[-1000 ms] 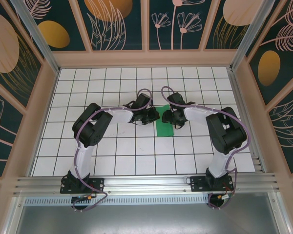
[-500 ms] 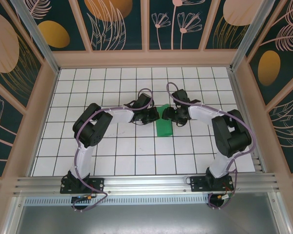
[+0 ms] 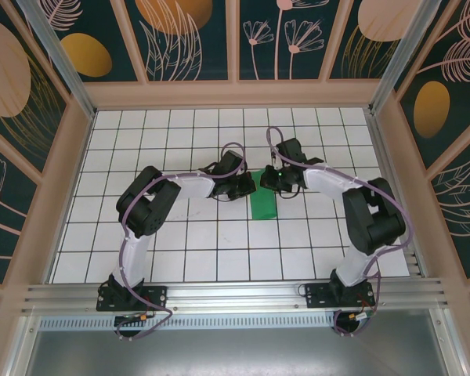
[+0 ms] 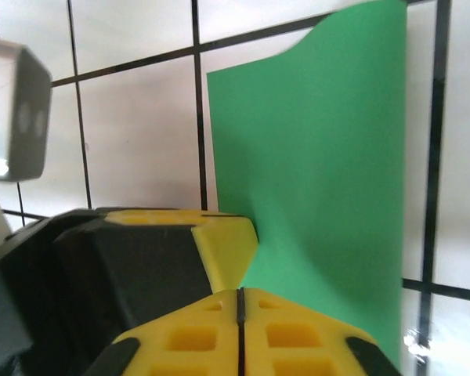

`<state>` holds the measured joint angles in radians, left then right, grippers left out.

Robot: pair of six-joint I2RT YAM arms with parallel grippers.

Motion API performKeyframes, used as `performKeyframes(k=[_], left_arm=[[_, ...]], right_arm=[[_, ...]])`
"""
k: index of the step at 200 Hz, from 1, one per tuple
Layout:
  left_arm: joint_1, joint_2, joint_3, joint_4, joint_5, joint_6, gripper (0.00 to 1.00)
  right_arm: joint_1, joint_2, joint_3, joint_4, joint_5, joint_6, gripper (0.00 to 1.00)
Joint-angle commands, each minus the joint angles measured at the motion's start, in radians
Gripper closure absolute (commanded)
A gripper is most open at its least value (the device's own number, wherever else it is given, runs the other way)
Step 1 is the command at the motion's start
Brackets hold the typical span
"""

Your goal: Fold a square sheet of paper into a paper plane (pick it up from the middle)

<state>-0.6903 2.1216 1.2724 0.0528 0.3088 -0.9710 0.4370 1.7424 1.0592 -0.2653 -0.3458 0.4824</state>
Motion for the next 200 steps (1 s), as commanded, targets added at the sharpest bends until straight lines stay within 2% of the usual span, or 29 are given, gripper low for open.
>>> performKeyframes(k=[1, 90, 171, 200], left_arm=[[0.005, 0.098, -0.062, -0.185, -0.123, -0.009, 0.96], [0.005, 0.115, -0.071, -0.232, -0.154, -0.04, 0.98], [0.005, 0.121, -0.111, -0.237, -0.181, -0.052, 1.0], [0.004, 0.121, -0.114, -0.229, -0.174, -0.051, 1.0]], right_arm=[[-0.015, 0.064, 0.043, 0.01, -0.033, -0.023, 0.94], [-0.083, 0.143, -0.035, 0.028, -0.063, -0.137, 0.98], [-0.226, 0.053, -0.206, 0.079, -0.067, -0.158, 0.99], [-0.245, -0.017, -0.204, 0.101, -0.08, -0.128, 0.99]])
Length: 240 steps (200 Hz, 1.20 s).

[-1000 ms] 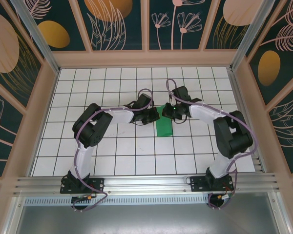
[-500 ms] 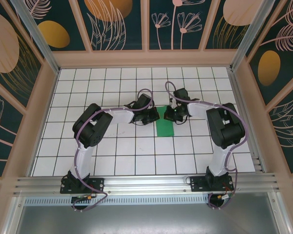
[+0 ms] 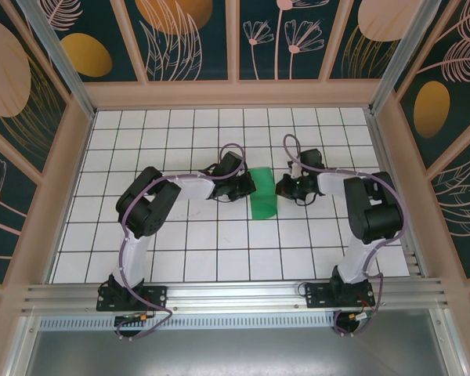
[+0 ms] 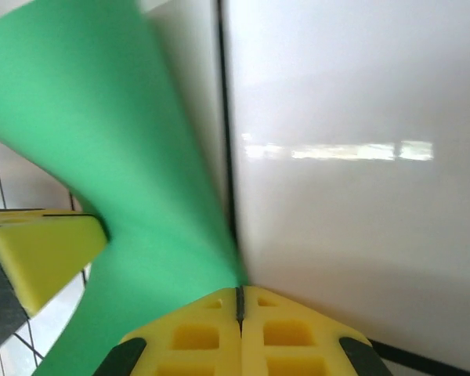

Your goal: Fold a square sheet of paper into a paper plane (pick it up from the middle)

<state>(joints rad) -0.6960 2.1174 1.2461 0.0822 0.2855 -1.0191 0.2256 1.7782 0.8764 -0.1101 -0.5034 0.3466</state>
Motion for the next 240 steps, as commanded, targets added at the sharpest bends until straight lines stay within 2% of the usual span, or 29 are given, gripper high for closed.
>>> performKeyframes(k=[1, 36, 89, 126, 159, 178, 240], left_arm=[[0.011, 0.125, -0.088, -0.259, -0.15, -0.003, 1.0], [0.01, 0.121, -0.082, -0.256, -0.141, 0.004, 1.0], [0.01, 0.118, -0.089, -0.255, -0.129, 0.01, 1.0], [0.011, 0.115, -0.105, -0.254, -0.121, 0.008, 1.0], [0.01, 0.104, -0.132, -0.249, -0.124, 0.004, 1.0], [0.01, 0.1, -0.143, -0.244, -0.124, 0.004, 1.0], [0.011, 0.093, -0.143, -0.242, -0.128, 0.003, 1.0]], right_arm=[[-0.033, -0.056, -0.02, -0.053, 0.074, 0.008, 0.99], [0.015, -0.114, 0.023, 0.017, -0.011, 0.042, 0.99], [0.094, 0.089, 0.162, 0.037, -0.056, 0.049, 1.0], [0.053, 0.152, 0.168, 0.048, -0.016, 0.05, 1.0], [-0.045, 0.154, 0.127, 0.063, 0.041, 0.082, 1.0], [-0.065, 0.128, 0.133, 0.078, 0.045, 0.088, 1.0], [0.06, 0.046, 0.189, 0.098, 0.014, 0.085, 1.0]])
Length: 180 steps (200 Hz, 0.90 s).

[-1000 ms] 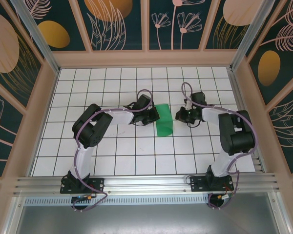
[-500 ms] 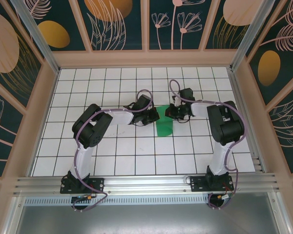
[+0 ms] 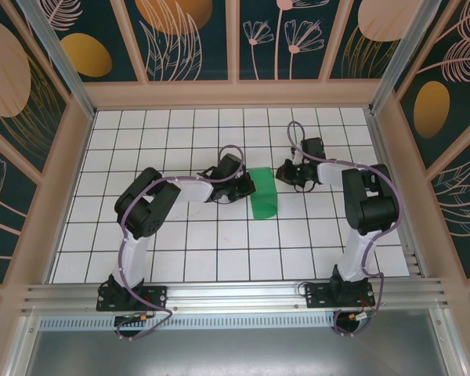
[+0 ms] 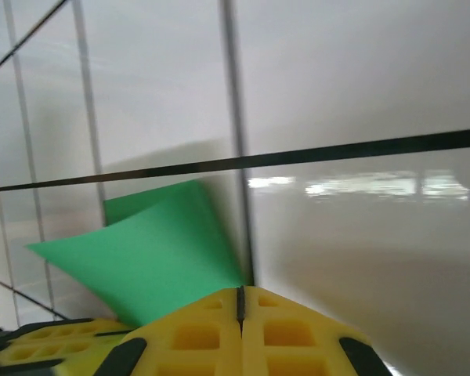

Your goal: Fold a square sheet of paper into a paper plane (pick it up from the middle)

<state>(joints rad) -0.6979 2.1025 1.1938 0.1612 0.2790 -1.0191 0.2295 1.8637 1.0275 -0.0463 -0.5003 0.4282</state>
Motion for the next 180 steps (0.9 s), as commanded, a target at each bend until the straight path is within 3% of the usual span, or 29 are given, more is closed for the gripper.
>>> performKeyframes(k=[1, 59, 99, 151, 180], left_arm=[[0.013, 0.108, -0.091, -0.321, -0.121, 0.003, 1.0], [0.013, 0.113, -0.089, -0.324, -0.117, 0.008, 1.0], [0.012, 0.112, -0.092, -0.324, -0.115, 0.007, 1.0], [0.013, 0.108, -0.1, -0.319, -0.116, 0.004, 1.0], [0.012, 0.108, -0.096, -0.318, -0.118, 0.005, 1.0]], right_arm=[[0.058, -0.039, 0.04, 0.034, 0.011, 0.003, 1.0], [0.085, 0.11, 0.125, 0.001, 0.041, 0.0, 1.0], [0.015, 0.172, 0.14, 0.024, 0.066, 0.017, 1.0], [-0.039, 0.125, 0.157, 0.013, 0.104, 0.021, 1.0], [-0.015, -0.008, 0.096, 0.011, 0.066, 0.02, 1.0]])
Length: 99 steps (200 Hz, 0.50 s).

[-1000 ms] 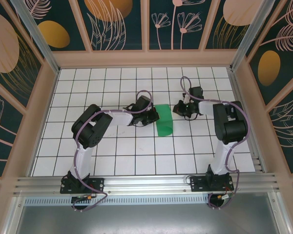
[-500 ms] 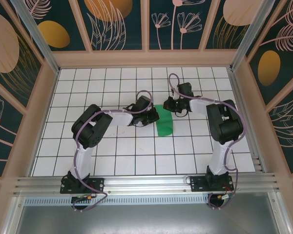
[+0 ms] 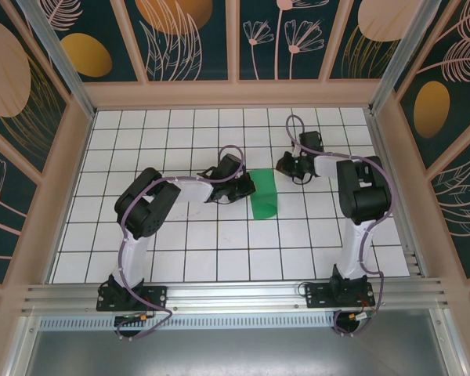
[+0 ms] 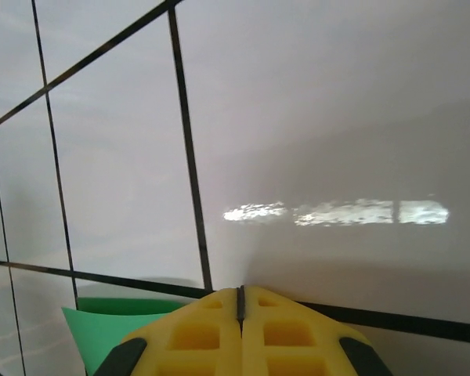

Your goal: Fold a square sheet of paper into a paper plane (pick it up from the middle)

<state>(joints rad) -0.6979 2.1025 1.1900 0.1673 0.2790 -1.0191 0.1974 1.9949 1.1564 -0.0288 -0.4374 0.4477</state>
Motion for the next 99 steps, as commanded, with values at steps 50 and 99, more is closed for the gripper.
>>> performKeyframes(k=[50, 99], left_arm=[[0.013, 0.105, -0.099, -0.318, -0.126, 0.009, 1.0], [0.012, 0.102, -0.113, -0.298, -0.126, 0.009, 1.0]], right_arm=[[0.113, -0.283, -0.214, -0.055, -0.109, 0.006, 1.0], [0.154, -0.279, -0.325, -0.057, -0.132, 0.001, 1.0]])
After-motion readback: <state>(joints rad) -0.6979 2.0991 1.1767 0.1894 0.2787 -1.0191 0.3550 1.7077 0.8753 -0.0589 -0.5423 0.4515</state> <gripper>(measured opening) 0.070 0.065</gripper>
